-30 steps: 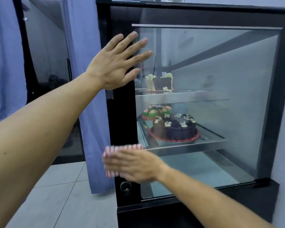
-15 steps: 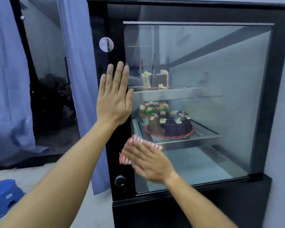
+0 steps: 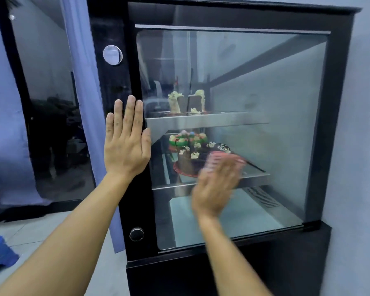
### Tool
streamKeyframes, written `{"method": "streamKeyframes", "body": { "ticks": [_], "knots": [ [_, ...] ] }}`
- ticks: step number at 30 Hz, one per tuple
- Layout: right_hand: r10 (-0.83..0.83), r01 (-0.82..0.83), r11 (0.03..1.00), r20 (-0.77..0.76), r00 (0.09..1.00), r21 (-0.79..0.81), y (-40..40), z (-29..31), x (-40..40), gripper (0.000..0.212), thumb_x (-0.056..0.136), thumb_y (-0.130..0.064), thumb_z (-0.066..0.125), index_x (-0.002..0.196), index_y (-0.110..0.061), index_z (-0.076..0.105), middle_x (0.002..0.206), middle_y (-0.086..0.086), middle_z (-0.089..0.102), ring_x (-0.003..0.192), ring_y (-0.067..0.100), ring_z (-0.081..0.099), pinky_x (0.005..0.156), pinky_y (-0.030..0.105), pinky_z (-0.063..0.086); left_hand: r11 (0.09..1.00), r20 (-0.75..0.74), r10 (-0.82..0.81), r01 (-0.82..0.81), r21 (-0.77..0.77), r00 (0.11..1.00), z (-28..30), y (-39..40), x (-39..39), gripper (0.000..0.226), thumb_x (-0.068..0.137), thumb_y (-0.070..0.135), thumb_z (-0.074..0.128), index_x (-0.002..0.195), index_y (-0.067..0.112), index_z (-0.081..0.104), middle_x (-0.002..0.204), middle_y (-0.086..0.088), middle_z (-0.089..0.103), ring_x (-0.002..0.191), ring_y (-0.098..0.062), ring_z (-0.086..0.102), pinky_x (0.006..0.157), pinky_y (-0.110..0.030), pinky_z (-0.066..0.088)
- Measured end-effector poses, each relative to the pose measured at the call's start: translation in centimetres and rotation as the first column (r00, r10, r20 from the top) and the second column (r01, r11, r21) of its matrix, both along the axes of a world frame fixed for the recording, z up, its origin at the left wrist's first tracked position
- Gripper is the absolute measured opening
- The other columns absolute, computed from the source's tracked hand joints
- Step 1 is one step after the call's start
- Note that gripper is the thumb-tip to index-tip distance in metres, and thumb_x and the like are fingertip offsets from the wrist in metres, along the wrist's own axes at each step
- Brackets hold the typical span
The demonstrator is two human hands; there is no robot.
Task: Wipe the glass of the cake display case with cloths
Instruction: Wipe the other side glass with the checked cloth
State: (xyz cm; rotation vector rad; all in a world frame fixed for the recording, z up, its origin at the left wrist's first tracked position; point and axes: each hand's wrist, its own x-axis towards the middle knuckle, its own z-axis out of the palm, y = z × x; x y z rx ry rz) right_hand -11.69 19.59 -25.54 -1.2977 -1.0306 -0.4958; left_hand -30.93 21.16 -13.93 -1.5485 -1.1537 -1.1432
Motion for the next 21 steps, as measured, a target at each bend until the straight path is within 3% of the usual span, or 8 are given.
{"method": "streamKeyframes", "body": {
  "ticks": [2,5,10,12,14,17,19,21],
  "knots": [
    [0.101,-0.101,0.995,0.477,0.873,-0.024,-0.5,1.0,-3.5,0.066,0.106,-0.035,0.034,0.164,-0.012,0.011,0.172,0.01,0.005,0.16,0.03,0.005,0.13,0.045,0.002,1.0,-0.012,-0.007,0.007,0.004,1.0,0.0,0.1,-0.2,0.065,0.108,0.033,0.029,0.167,0.013,0.008,0.174,-0.006,0.003,0.161,-0.028,-0.002,0.131,-0.047,0.003],
    [0.082,-0.154,0.987,0.66,0.747,0.051,0.7,8.4,0.9,0.063,0.105,-0.032,0.047,0.162,-0.012,0.028,0.17,0.01,0.021,0.159,0.029,0.013,0.13,0.044,0.009,1.0,-0.001,-0.018,0.018,0.009,1.0,0.0,0.1,-0.3,0.065,0.108,0.033,0.029,0.167,0.013,0.008,0.174,-0.005,0.002,0.16,-0.025,-0.005,0.131,-0.046,0.001],
    [-0.073,0.076,0.997,-0.082,0.994,0.033,2.4,10.4,17.5,0.07,0.105,-0.043,0.02,0.162,-0.002,0.022,0.17,0.02,0.016,0.158,0.034,0.011,0.129,0.046,0.007,0.999,0.012,-0.011,0.011,0.031,1.0,0.0,0.2,0.1,0.065,0.108,0.033,0.029,0.166,0.012,0.011,0.174,-0.007,0.005,0.16,-0.028,-0.002,0.131,-0.046,0.0],
    [-0.044,0.015,0.998,-0.569,0.821,-0.054,1.8,7.0,18.1,0.072,0.105,-0.047,0.015,0.164,-0.006,0.011,0.172,0.014,0.005,0.16,0.031,0.0,0.128,0.049,0.007,0.999,0.011,0.004,-0.004,0.038,1.0,-0.1,0.4,0.1,0.065,0.108,0.033,0.028,0.166,0.012,0.011,0.174,-0.008,0.005,0.161,-0.03,0.0,0.131,-0.047,0.001],
    [-0.067,0.022,0.997,-0.656,0.752,-0.078,0.7,4.0,12.7,0.072,0.104,-0.047,0.015,0.164,-0.007,0.011,0.172,0.013,0.006,0.16,0.031,0.001,0.127,0.053,0.011,0.999,0.015,0.009,-0.01,0.033,1.0,-0.1,0.4,0.2,0.065,0.108,0.033,0.028,0.166,0.012,0.01,0.174,-0.008,0.004,0.161,-0.03,0.0,0.131,-0.047,0.001],
    [0.011,-0.011,1.0,0.032,0.999,-0.009,0.0,2.0,2.3,0.065,0.106,-0.037,0.026,0.162,-0.005,0.021,0.171,0.016,0.011,0.16,0.03,0.005,0.13,0.05,0.006,1.0,0.011,0.004,-0.004,0.023,1.0,-0.1,0.4,0.2,0.065,0.107,0.033,0.027,0.166,0.013,0.008,0.174,-0.007,0.003,0.161,-0.029,-0.002,0.13,-0.047,0.0],
    [0.098,-0.103,0.994,0.565,0.819,-0.024,-0.1,3.0,0.1,0.061,0.107,-0.035,0.034,0.162,-0.01,0.025,0.17,0.008,0.009,0.16,0.025,0.004,0.13,0.044,0.004,1.0,0.005,0.004,-0.004,0.028,1.0,-0.1,0.4,0.1,0.065,0.108,0.033,0.027,0.166,0.013,0.008,0.174,-0.007,0.003,0.161,-0.029,-0.002,0.131,-0.047,0.0],
    [0.081,-0.128,0.992,0.764,0.64,0.001,0.4,6.0,3.3,0.06,0.107,-0.035,0.037,0.162,-0.014,0.023,0.169,0.004,0.006,0.158,0.024,0.006,0.129,0.045,0.008,0.999,0.01,-0.014,0.014,0.037,1.0,-0.1,0.4,0.1,0.065,0.108,0.033,0.029,0.166,0.013,0.009,0.174,-0.007,0.004,0.161,-0.028,-0.001,0.131,-0.046,0.0]
  ]
}}
